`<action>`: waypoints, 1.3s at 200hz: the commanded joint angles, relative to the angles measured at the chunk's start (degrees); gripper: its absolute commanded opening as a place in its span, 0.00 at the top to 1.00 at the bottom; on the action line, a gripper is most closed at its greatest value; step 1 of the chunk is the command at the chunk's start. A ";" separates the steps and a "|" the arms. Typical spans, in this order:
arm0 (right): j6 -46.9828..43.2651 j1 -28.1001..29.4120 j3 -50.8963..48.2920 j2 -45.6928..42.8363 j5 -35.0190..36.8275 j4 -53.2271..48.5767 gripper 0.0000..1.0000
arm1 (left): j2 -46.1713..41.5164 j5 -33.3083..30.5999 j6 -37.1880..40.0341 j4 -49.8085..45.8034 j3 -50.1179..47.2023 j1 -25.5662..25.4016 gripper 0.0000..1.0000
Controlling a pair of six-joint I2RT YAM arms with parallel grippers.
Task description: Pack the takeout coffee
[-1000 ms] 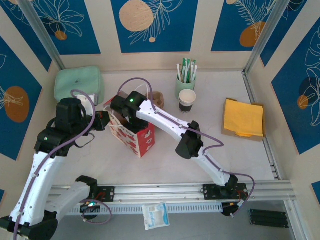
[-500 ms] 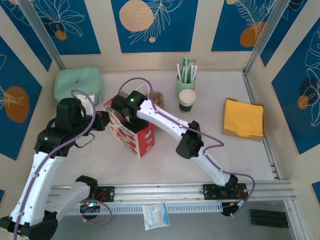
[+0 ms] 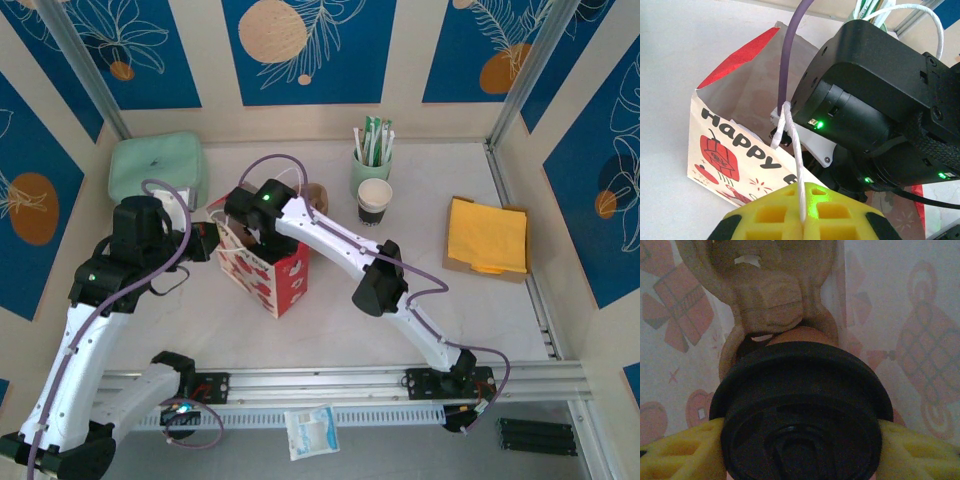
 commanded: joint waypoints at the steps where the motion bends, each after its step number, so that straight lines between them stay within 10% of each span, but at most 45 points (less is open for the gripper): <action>1: -0.01 -0.14 -0.36 -1.30 -3.61 -4.17 0.43 | -0.26 0.89 -0.12 0.27 -0.63 0.58 1.00; 260: 0.70 -1.00 2.76 -5.56 -4.79 -4.52 0.44 | -0.28 0.89 -0.30 0.43 -0.79 0.58 1.00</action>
